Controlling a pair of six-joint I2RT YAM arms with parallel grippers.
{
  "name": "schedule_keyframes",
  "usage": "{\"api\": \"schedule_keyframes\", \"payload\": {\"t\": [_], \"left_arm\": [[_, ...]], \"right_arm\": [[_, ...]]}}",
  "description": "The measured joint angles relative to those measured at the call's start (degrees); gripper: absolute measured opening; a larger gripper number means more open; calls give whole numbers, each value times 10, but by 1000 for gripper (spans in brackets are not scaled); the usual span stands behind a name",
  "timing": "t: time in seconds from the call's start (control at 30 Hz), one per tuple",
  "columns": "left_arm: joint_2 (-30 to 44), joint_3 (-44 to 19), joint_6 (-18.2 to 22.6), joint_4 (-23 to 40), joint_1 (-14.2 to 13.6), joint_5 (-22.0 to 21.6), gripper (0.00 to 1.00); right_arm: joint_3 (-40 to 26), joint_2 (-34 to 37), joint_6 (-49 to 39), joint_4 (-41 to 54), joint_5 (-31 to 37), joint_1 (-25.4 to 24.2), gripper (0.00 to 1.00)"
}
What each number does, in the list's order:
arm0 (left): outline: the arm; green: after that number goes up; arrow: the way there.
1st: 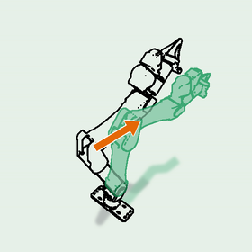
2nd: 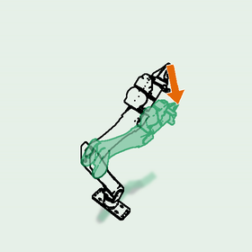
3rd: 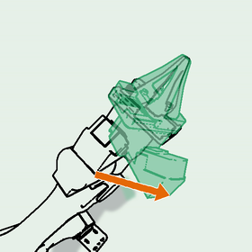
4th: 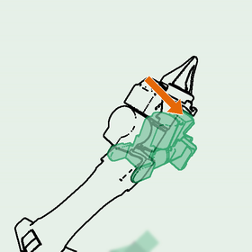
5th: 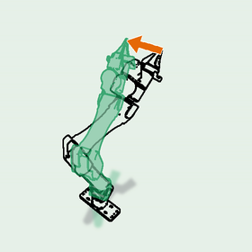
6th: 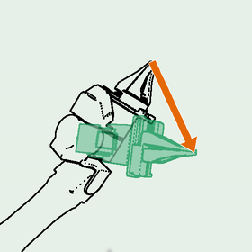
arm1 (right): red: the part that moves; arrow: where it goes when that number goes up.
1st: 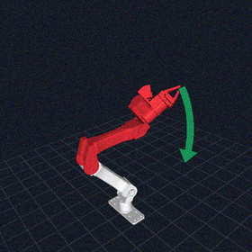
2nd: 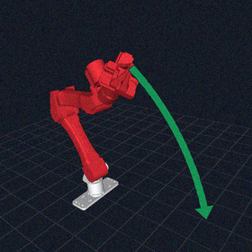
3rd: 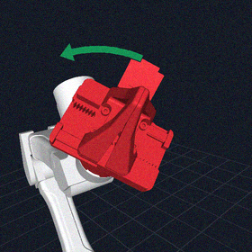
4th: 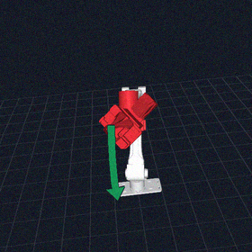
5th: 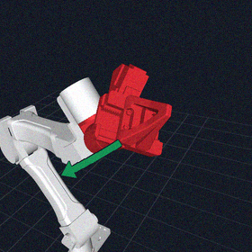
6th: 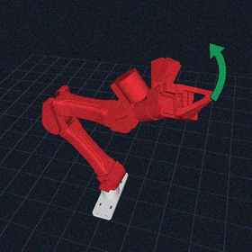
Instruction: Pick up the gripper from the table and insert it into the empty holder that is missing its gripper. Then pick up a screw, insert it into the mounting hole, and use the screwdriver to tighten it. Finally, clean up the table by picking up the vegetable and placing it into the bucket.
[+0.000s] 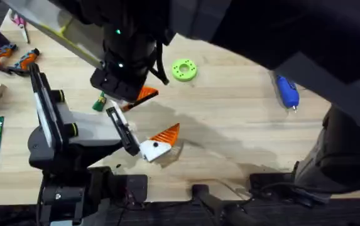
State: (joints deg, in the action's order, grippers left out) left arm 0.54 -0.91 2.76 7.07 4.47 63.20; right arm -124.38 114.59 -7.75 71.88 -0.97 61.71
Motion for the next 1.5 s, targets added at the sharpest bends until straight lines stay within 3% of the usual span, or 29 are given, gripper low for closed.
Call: {"api": "schedule_keyframes", "payload": {"t": [1.4,1.5], "left_arm": [[0,0,2,0,0,0,985],[0,0,2,0,0,0,985]], "right_arm": [[10,0,5,0,-6,0,6],[10,0,6,0,-8,0,56]]}}
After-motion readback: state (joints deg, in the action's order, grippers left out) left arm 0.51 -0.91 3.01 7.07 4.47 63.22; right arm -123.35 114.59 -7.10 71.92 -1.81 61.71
